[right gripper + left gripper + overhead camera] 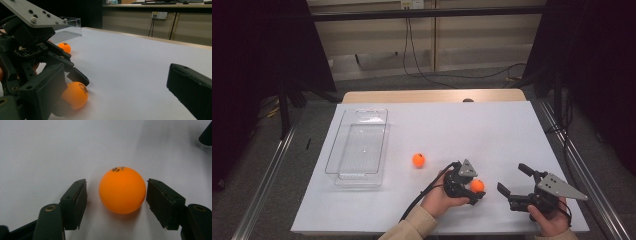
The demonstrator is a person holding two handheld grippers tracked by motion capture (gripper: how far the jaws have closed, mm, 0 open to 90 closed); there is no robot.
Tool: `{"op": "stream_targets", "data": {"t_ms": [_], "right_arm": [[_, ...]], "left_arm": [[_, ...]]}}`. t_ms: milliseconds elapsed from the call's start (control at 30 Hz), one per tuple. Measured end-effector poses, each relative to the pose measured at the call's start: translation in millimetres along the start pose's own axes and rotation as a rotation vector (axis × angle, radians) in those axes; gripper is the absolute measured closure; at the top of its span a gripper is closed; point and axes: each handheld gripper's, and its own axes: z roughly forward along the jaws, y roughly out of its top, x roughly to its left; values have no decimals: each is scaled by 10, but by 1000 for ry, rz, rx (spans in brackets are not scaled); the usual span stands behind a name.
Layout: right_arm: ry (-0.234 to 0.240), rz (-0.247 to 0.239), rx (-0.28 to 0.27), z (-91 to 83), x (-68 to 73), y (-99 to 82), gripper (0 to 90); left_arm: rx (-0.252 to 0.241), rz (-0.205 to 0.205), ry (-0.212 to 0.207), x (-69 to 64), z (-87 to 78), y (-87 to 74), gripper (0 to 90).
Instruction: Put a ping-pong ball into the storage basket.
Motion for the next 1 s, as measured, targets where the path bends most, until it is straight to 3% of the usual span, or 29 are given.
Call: {"op": "stream_targets", "data": {"t_ms": [500, 733, 1000], "right_arm": [[1, 1, 0, 3, 5, 1, 24], [0, -2, -1, 4, 6, 1, 24], [2, -4, 0, 5, 5, 1, 24]], "left_arm": [[1, 13, 1, 1, 22, 15, 416], [9, 32, -7, -8, 18, 19, 501], [22, 22, -11, -9, -3, 19, 508]]}}
